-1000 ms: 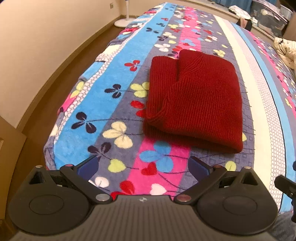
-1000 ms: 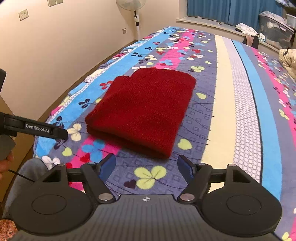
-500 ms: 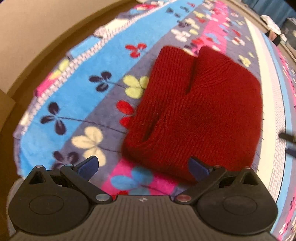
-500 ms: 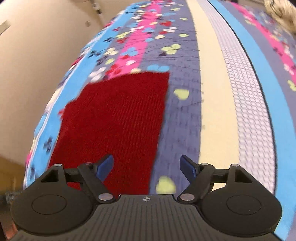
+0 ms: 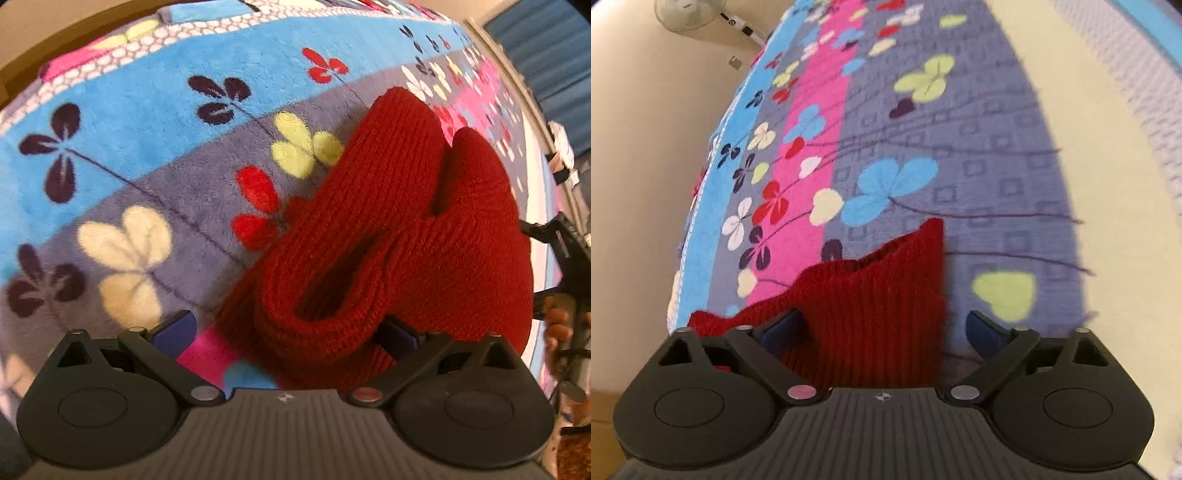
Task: Fold small clothes
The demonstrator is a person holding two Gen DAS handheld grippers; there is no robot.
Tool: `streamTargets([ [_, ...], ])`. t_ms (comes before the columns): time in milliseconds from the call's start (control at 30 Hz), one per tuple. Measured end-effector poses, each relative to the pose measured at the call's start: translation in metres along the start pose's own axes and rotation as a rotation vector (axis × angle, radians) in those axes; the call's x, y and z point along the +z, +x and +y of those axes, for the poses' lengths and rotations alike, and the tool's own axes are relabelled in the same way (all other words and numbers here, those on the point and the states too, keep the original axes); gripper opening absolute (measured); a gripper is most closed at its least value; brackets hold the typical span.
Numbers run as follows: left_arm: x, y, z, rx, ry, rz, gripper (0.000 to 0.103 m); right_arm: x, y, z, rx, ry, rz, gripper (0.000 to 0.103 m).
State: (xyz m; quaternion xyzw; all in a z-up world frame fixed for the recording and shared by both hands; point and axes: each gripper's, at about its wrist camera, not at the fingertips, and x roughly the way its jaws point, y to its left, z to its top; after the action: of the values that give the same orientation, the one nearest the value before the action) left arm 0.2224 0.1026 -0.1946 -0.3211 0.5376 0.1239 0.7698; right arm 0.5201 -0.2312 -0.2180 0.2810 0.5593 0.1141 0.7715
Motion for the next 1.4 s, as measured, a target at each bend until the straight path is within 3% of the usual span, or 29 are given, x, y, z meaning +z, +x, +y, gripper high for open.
streamTargets([
  [67,0.0,0.002,0.0,-0.014,-0.003,-0.023,0.103,0.002,0.011,0.001,0.015,0.0,0.02,0.101],
  [100,0.001,0.002,-0.001,-0.02,-0.003,-0.034,0.103,0.003,0.013,0.003,0.022,-0.01,0.017,0.096],
  [133,0.001,0.003,-0.002,-0.022,-0.005,-0.043,0.103,0.002,0.011,0.007,0.047,-0.033,0.009,0.074],
  [167,0.002,0.002,-0.002,-0.024,-0.012,-0.055,0.101,0.002,0.01,0.012,0.056,-0.059,0.014,0.058],
  [200,0.002,-0.001,-0.003,-0.029,-0.011,-0.076,0.087,0.0,0.006,0.019,0.068,-0.098,0.02,0.045],
  [233,0.002,-0.004,-0.007,-0.03,0.002,-0.086,0.082,-0.002,0.001,0.026,0.06,-0.155,0.009,0.039],
  [300,0.0,-0.01,-0.016,-0.001,0.035,-0.112,0.068,-0.006,-0.01,0.032,0.058,-0.233,-0.01,0.034],
  [400,0.008,-0.01,-0.032,0.007,0.108,-0.122,0.053,-0.008,-0.026,0.027,0.054,-0.199,-0.04,0.03],
  [467,0.023,-0.006,-0.046,0.016,0.187,-0.103,0.049,-0.015,-0.047,0.023,0.06,-0.187,-0.091,0.028],
  [600,0.073,0.013,-0.102,-0.024,0.436,-0.061,0.047,-0.039,-0.103,-0.022,0.051,-0.048,-0.226,0.027],
  [700,0.102,0.04,-0.179,-0.064,0.647,-0.014,0.047,-0.077,-0.145,-0.09,0.036,0.168,-0.308,0.026],
  [800,0.094,0.072,-0.271,-0.079,0.89,0.03,0.048,-0.14,-0.176,-0.151,0.064,0.39,-0.394,0.026],
  [933,0.055,0.092,-0.346,-0.08,1.079,0.03,0.05,-0.224,-0.186,-0.176,0.084,0.541,-0.507,0.028],
  [1000,0.048,0.093,-0.351,-0.055,1.108,0.012,0.056,-0.236,-0.181,-0.178,0.059,0.557,-0.529,0.036],
  [1100,0.061,0.086,-0.329,-0.039,1.069,-0.021,0.068,-0.224,-0.183,-0.178,0.009,0.461,-0.523,0.046],
  [1167,0.074,0.077,-0.31,-0.02,1.014,-0.026,0.068,-0.214,-0.185,-0.174,-0.04,0.379,-0.505,0.051],
  [1233,0.088,0.073,-0.291,-0.002,0.95,-0.025,0.068,-0.204,-0.19,-0.171,-0.102,0.325,-0.48,0.066],
  [1300,0.099,0.063,-0.276,-0.013,0.91,-0.019,0.068,-0.195,-0.207,-0.172,-0.159,0.299,-0.504,0.074],
  [1400,0.101,0.046,-0.271,-0.082,0.899,-0.011,0.07,-0.186,-0.227,-0.173,-0.202,0.238,-0.564,0.075],
])
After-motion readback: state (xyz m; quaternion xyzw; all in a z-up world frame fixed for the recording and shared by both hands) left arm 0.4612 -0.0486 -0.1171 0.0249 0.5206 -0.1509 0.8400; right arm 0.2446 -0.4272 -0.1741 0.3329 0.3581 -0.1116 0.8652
